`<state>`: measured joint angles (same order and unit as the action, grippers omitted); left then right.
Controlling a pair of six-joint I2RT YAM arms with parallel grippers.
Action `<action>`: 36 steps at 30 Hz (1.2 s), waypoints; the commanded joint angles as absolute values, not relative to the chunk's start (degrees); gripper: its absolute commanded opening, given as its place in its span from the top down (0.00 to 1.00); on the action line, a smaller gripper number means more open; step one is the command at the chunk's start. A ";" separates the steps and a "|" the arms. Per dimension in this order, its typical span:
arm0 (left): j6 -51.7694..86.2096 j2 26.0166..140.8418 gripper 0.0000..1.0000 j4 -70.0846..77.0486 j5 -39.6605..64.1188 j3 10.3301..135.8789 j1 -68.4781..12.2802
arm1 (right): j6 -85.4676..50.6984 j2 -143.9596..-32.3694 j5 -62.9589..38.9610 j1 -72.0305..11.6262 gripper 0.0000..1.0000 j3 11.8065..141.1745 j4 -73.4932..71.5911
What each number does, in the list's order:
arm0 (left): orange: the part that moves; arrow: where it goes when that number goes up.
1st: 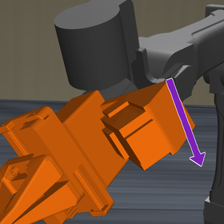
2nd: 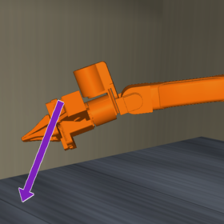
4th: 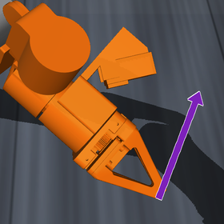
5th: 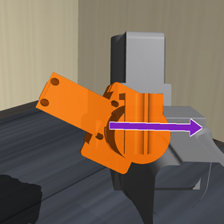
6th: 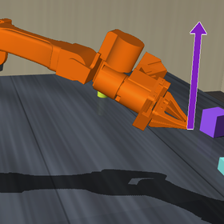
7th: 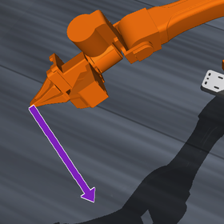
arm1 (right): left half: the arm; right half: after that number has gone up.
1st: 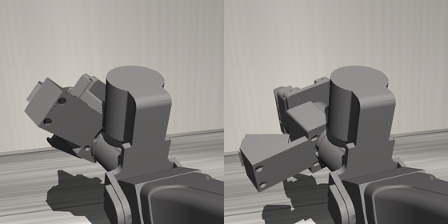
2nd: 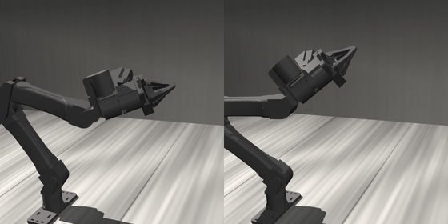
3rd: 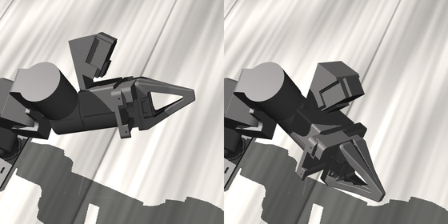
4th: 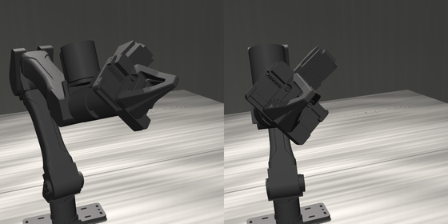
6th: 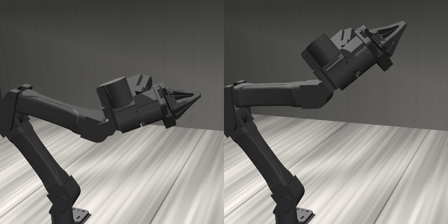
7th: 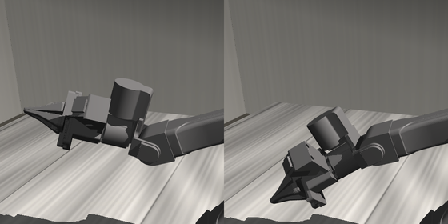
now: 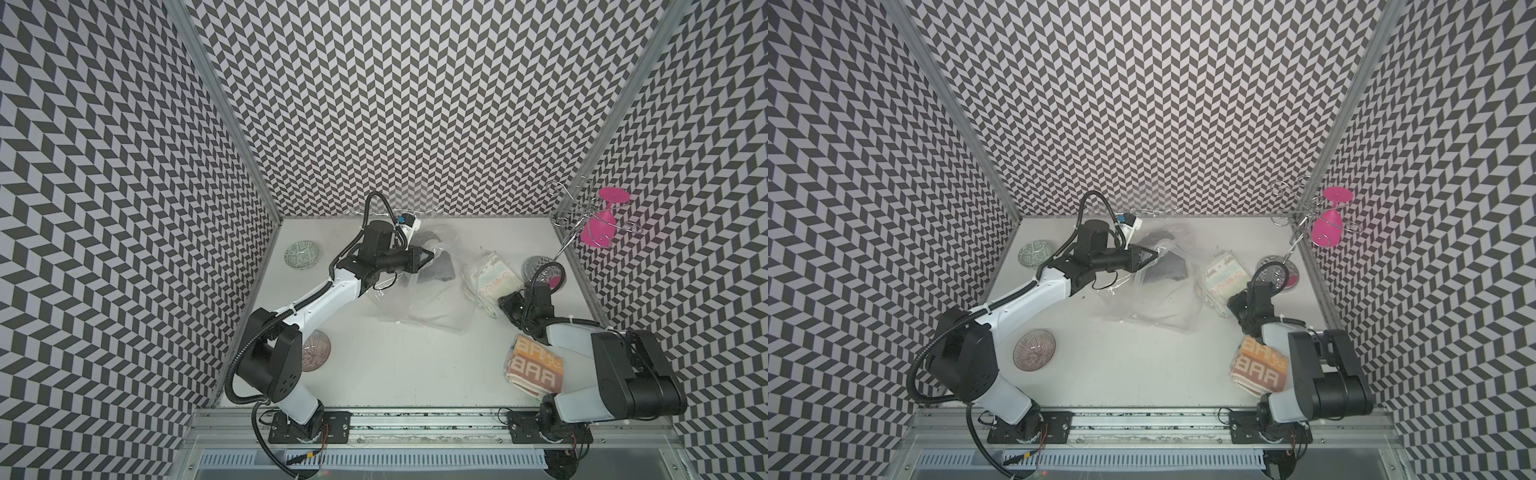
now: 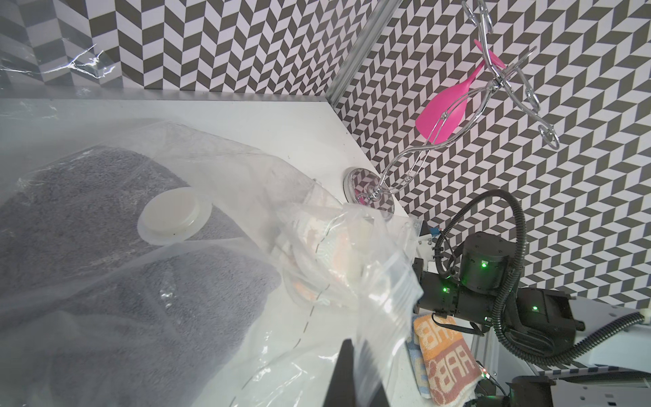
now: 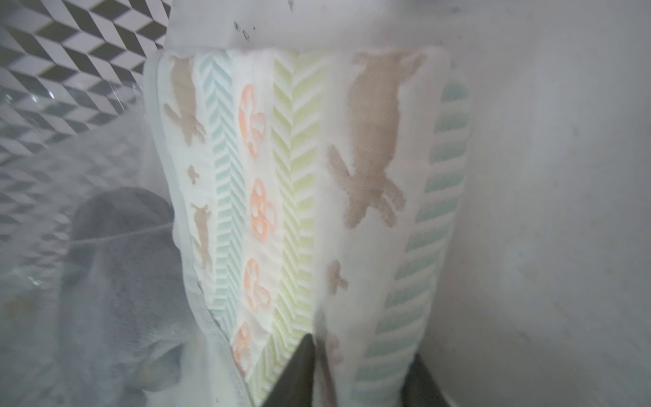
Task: Place the folded towel into the vacuum bag
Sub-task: Pick up the towel from the center of the board.
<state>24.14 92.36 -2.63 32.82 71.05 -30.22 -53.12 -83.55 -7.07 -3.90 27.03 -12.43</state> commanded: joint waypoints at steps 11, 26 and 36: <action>24.61 92.08 1.00 -2.26 32.17 72.60 -29.71 | -48.53 -90.23 -4.94 0.88 0.32 31.94 -10.76; 24.91 93.21 1.00 -2.72 32.43 73.74 -29.86 | -44.82 -94.12 -10.60 0.70 0.82 31.09 -19.79; 25.60 93.12 1.00 -2.14 32.40 73.56 -29.79 | -39.91 -81.68 -10.72 0.74 1.00 31.53 -16.15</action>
